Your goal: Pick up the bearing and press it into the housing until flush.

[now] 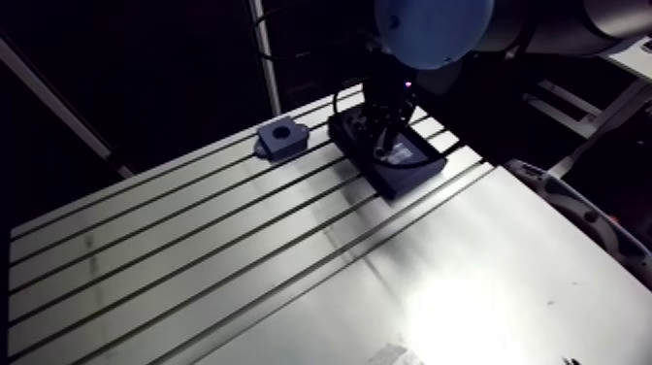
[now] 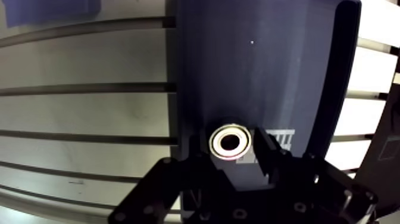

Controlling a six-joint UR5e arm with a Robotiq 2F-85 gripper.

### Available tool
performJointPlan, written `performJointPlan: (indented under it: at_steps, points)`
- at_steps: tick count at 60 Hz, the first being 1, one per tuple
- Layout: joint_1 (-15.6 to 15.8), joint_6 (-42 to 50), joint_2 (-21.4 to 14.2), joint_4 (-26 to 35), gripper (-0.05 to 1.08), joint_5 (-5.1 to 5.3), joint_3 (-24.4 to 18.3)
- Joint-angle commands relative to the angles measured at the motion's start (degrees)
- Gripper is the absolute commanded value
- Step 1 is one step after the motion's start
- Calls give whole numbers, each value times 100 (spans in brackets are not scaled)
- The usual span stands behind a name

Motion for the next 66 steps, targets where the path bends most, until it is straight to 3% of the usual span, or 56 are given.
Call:
performJointPlan:
  at_steps: [1,66]
  points:
    - [1,-6,1,0,49,0,12]
    - [10,-6,19,1,54,-9,-5]
